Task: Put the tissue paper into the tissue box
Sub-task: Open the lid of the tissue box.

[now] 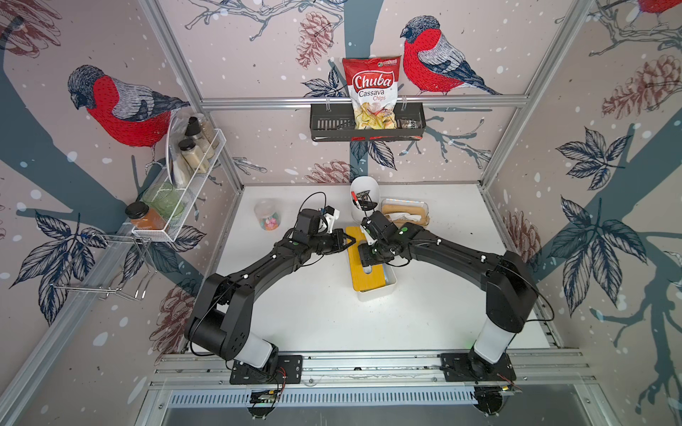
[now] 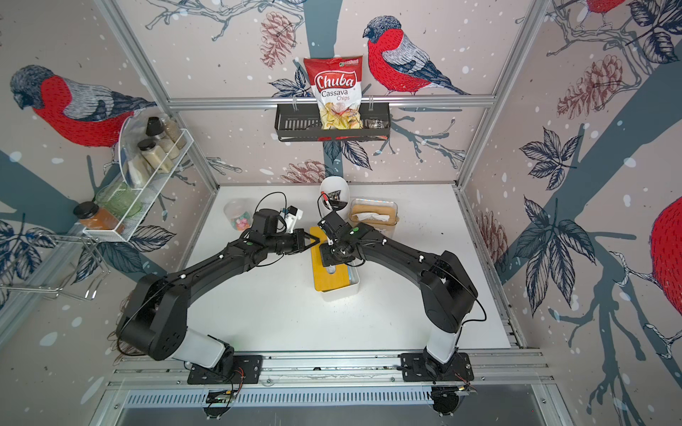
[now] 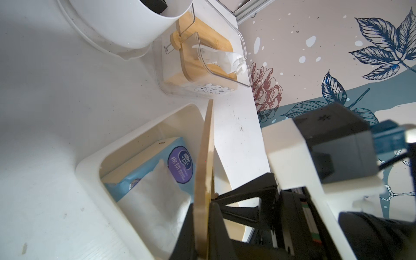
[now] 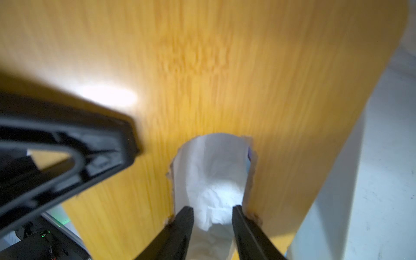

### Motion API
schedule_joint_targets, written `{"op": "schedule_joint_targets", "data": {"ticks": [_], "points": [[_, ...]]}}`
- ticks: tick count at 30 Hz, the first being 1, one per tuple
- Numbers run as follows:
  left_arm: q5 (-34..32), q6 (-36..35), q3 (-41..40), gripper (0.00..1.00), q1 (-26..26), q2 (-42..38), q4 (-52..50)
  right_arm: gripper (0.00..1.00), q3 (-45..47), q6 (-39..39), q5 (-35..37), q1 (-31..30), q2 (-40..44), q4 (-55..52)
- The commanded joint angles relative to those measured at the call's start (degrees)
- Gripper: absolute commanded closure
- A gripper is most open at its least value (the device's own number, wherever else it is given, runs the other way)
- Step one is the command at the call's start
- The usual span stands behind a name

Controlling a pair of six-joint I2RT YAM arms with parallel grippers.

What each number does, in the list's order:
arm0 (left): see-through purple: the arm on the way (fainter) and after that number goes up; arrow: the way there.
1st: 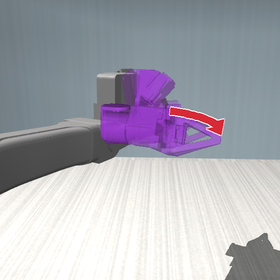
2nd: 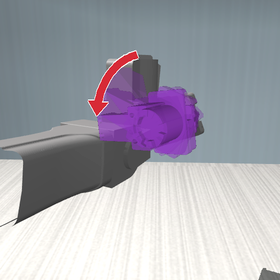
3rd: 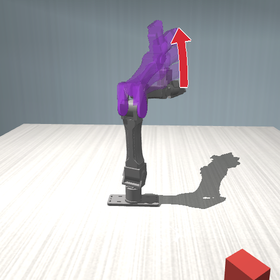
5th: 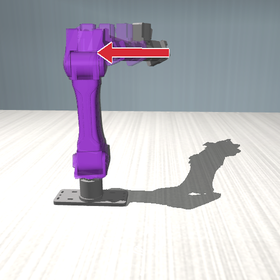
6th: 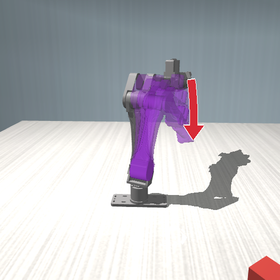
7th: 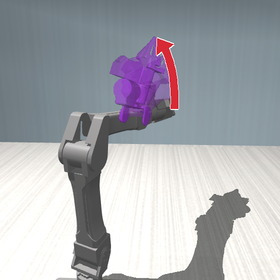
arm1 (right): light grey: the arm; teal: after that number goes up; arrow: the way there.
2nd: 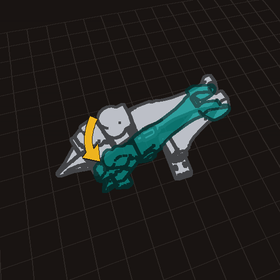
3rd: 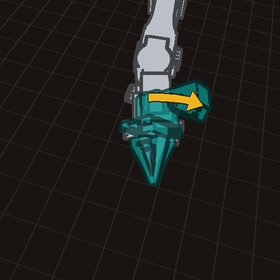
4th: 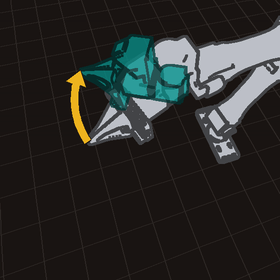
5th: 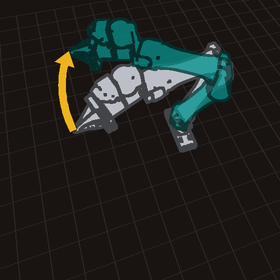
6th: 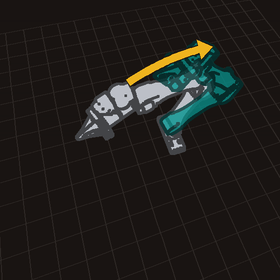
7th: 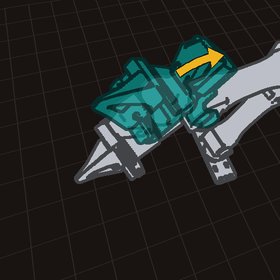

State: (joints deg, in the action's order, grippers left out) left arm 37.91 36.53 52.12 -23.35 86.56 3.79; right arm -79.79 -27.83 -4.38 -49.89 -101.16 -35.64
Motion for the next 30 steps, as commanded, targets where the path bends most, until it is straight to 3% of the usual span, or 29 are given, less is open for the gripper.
{"op": "schedule_joint_targets", "data": {"ticks": [1,30], "points": [[0.45,-1.52,0.26,1.00,0.02,0.42,0.81,1.00,-0.33,2.13,-2.03,-0.38,0.44,6.15],[1.00,-0.24,-0.70,1.00,0.59,1.32,1.86,1.00,1.18,2.25,-3.88,0.43,1.07,7.38]]}}
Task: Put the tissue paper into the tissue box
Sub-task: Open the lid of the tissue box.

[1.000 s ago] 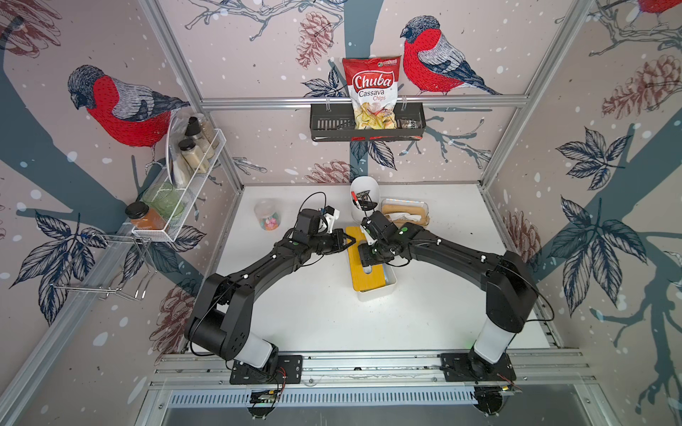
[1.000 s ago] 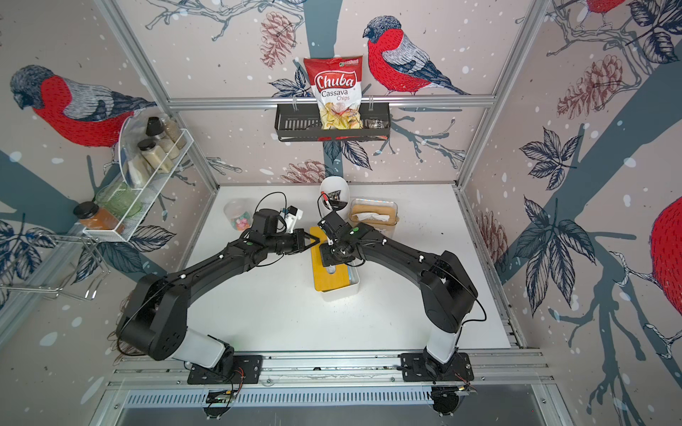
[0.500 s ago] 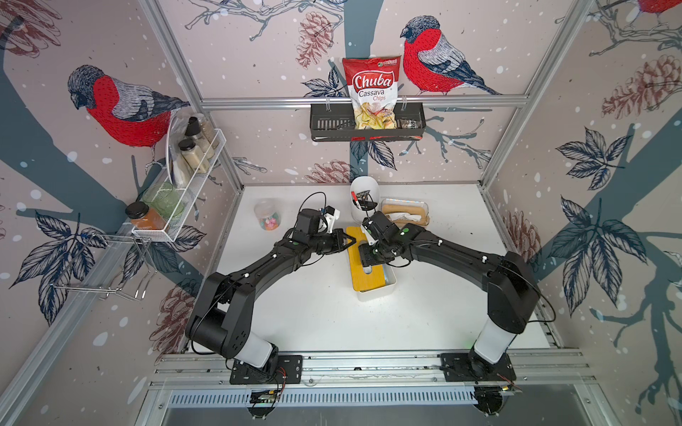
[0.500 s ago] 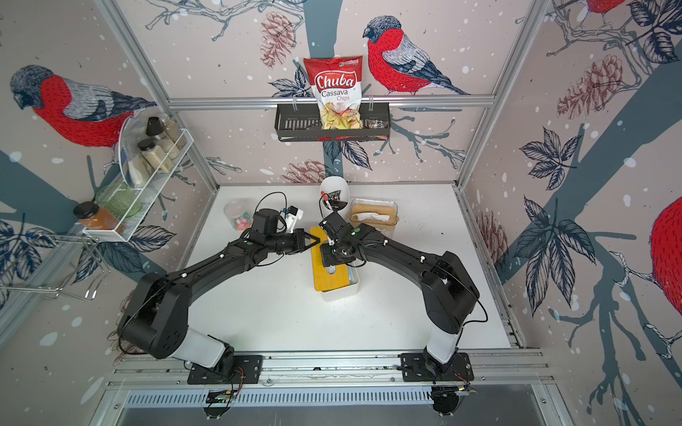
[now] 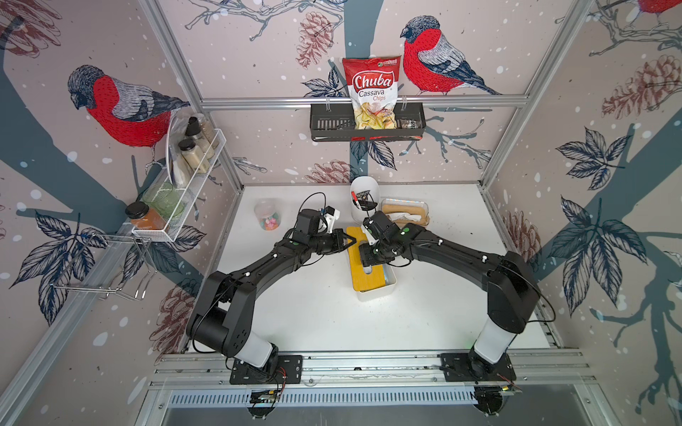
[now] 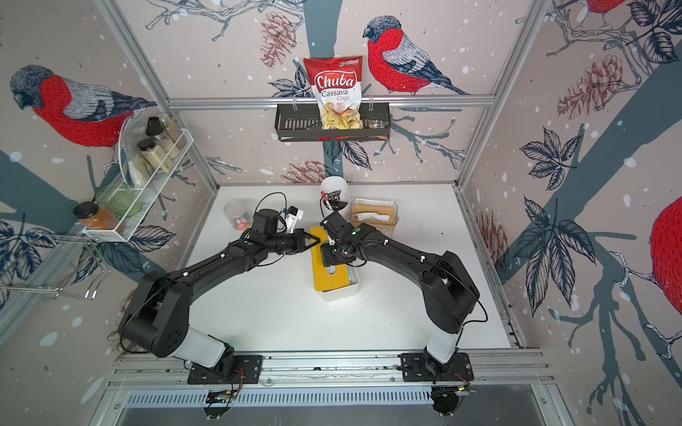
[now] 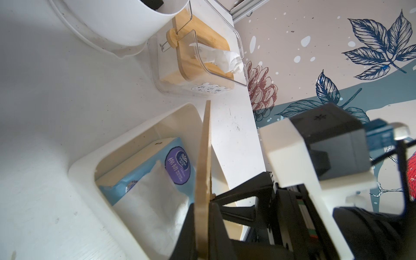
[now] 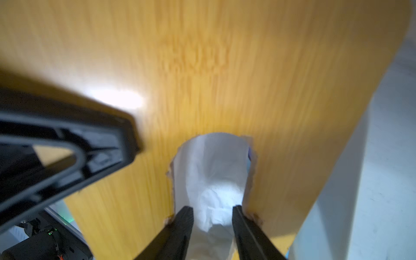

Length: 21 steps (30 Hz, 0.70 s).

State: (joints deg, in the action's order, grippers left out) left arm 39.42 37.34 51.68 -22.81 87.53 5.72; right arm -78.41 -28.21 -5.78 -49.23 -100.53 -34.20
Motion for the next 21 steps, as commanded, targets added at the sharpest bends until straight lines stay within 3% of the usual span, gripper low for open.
{"op": "schedule_joint_targets", "data": {"ticks": [1,21], "points": [[-0.49,-0.96,-0.27,1.00,0.00,0.41,-0.05,1.00,-0.17,2.63,-2.65,-0.22,0.49,5.97],[0.57,-0.21,-1.49,1.00,1.12,0.01,1.17,1.00,2.11,2.28,-6.54,1.02,1.57,8.95]]}}
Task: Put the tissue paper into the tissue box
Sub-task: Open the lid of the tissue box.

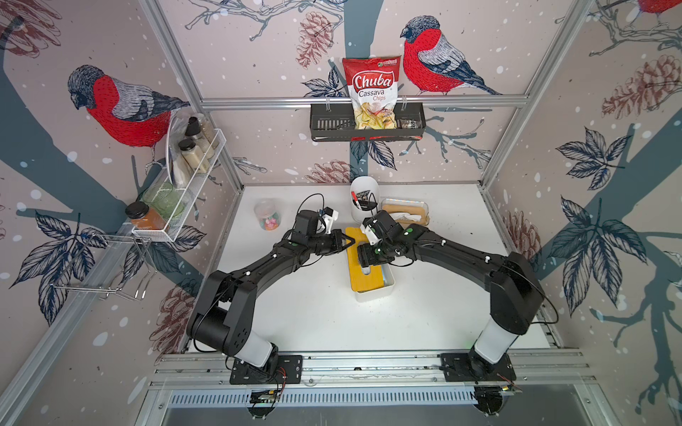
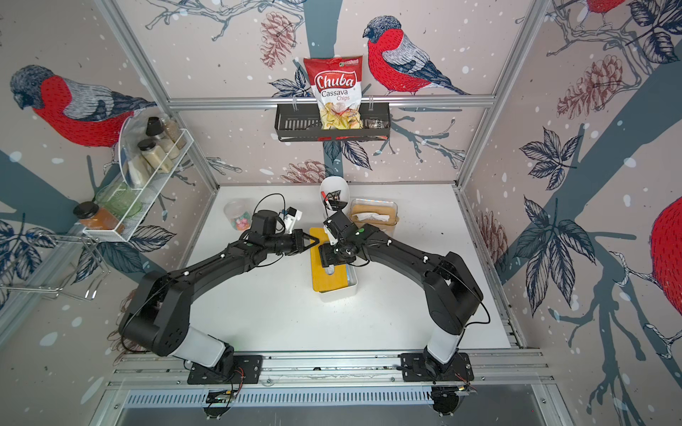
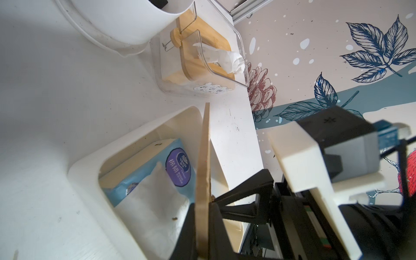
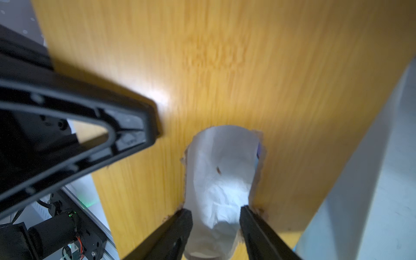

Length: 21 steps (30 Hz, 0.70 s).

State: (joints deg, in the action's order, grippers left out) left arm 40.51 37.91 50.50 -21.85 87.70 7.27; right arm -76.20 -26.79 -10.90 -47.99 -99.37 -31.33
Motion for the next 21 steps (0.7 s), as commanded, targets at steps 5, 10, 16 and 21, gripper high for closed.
{"op": "schedule_joint_targets", "data": {"ticks": [5,10,16,21], "points": [[-0.52,-0.66,-0.58,1.00,0.31,-0.16,-0.12,1.00,-0.15,0.86,-1.16,-0.22,0.75,5.76],[-0.43,-0.75,-0.58,1.00,0.57,0.05,-0.05,1.00,-0.13,0.81,-1.15,-0.01,1.26,5.46],[-0.41,-1.42,-0.67,1.00,1.40,0.43,-0.38,1.00,-0.35,1.21,-2.02,0.22,1.86,4.90],[-0.46,-2.26,-1.19,1.00,2.56,0.44,-0.62,0.98,-0.26,1.99,-2.90,0.70,2.52,4.26]]}}
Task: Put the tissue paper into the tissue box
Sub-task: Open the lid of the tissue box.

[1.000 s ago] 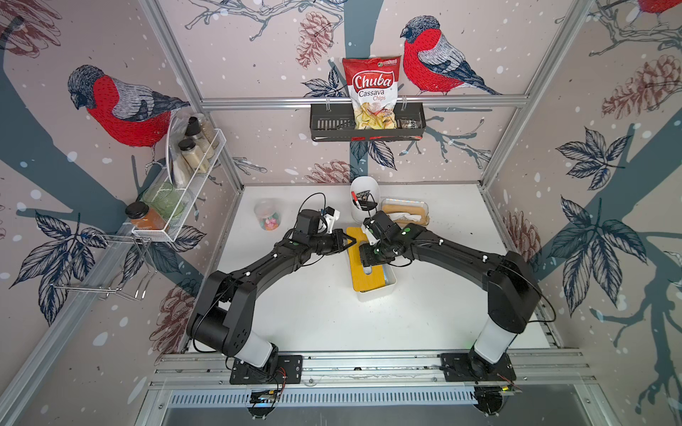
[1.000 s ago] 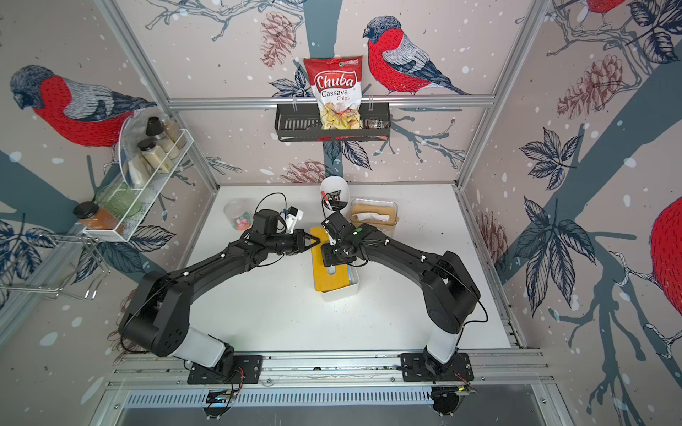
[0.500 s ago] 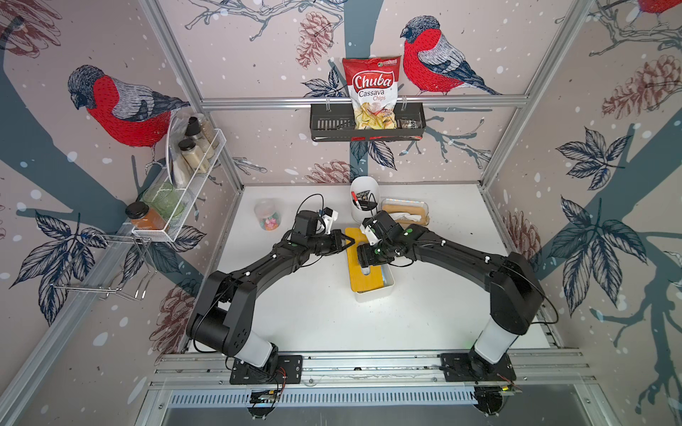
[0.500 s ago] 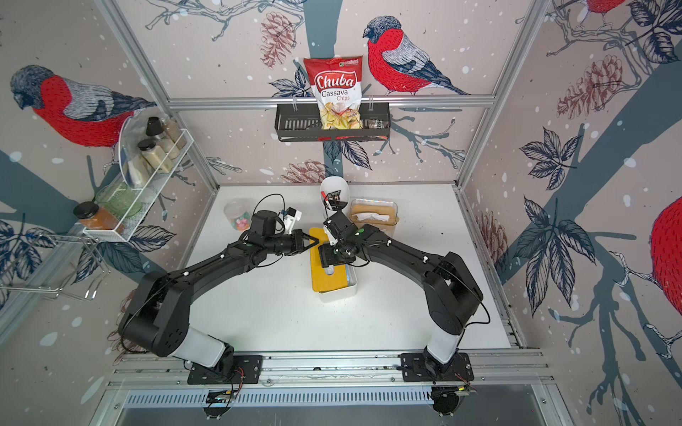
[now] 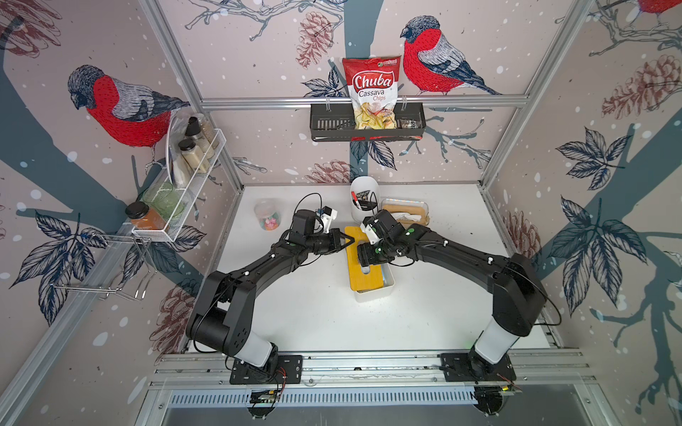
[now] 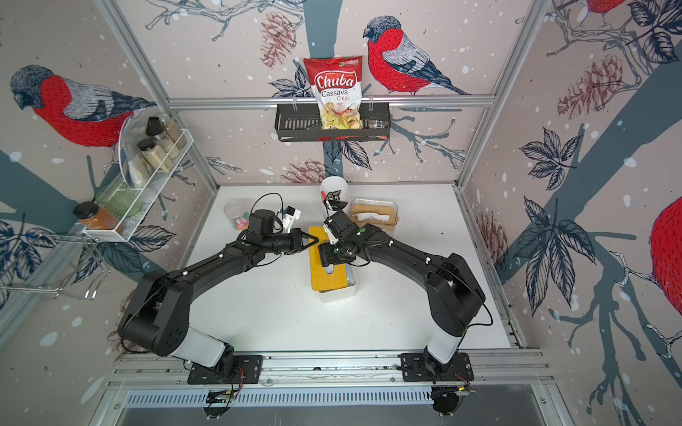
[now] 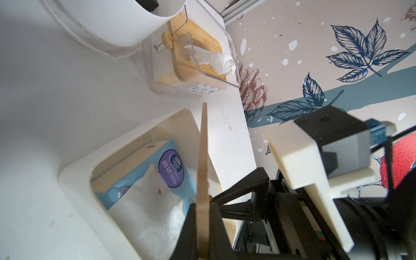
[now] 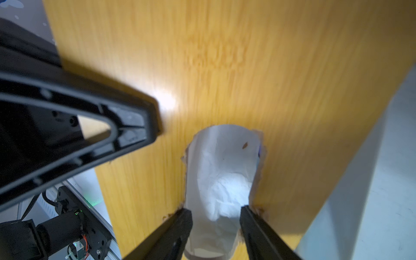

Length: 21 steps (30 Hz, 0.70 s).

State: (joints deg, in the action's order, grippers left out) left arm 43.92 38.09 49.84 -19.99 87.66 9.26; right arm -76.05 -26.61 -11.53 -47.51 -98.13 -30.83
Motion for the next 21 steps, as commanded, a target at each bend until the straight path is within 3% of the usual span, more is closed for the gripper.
{"op": "schedule_joint_targets", "data": {"ticks": [1,13,21], "points": [[-3.76,-2.70,-0.54,1.00,0.76,0.54,-2.78,0.97,-0.37,1.88,-2.54,0.38,1.36,3.67],[-3.05,-4.46,-0.62,1.00,1.63,0.67,-3.67,0.95,0.10,2.86,-4.66,1.68,2.28,3.31],[-0.83,-1.00,-0.13,1.00,2.33,0.33,-0.97,0.88,-0.64,4.61,-9.03,7.97,6.09,1.96]]}}
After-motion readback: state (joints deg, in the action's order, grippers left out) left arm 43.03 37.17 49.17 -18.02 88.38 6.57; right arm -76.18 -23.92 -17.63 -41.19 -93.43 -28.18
